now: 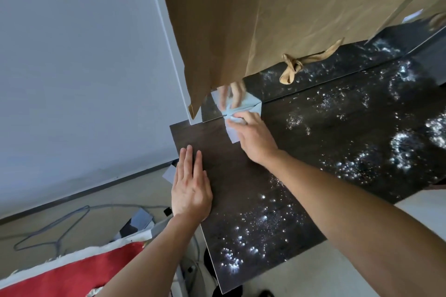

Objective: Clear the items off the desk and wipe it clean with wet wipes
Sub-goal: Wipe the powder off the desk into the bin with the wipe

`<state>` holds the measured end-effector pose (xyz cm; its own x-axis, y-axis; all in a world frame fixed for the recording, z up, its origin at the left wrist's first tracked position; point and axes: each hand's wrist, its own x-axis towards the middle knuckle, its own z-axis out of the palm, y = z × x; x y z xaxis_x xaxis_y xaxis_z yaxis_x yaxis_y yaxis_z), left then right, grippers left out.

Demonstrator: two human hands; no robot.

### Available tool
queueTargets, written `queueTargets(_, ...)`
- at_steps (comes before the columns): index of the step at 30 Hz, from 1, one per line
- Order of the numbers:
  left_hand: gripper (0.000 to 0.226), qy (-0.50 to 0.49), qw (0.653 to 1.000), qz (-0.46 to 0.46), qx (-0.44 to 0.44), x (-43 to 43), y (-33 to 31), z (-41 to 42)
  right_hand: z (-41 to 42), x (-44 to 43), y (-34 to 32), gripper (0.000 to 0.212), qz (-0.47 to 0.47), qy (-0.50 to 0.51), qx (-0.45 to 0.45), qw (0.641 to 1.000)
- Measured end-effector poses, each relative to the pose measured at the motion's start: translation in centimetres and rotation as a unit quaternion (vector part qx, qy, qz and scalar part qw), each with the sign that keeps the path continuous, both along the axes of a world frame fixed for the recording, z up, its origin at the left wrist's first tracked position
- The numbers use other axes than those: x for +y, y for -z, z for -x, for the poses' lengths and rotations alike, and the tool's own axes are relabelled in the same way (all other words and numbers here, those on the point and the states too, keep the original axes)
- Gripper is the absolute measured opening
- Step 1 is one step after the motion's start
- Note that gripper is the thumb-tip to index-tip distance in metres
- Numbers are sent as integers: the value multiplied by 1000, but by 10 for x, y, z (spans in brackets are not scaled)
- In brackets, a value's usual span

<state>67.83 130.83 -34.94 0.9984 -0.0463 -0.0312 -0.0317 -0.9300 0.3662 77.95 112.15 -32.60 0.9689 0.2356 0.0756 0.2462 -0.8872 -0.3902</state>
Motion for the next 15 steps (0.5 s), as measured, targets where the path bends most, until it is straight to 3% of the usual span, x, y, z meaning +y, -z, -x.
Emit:
queueTargets(4,57,-3,1000,5,3,0,1,1,-8,-33,-1,31,-34,145,10,989)
queueTargets(6,57,-4,1000,7,6,0,2,2,27,-10,0,30,-61,95,11,994)
queueTargets(9,57,-6,1000,20,2,0,2,0,100,10,-1,27,-94,-73,50,992)
queueTargets(11,56,-5,1000,27,-3,0,1,0,111,-5,-6,22,-106,-92,75,987)
queueTargets(15,53,-4,999,34,-13,0,3,2,74,-29,-5,18,-87,121,49,988)
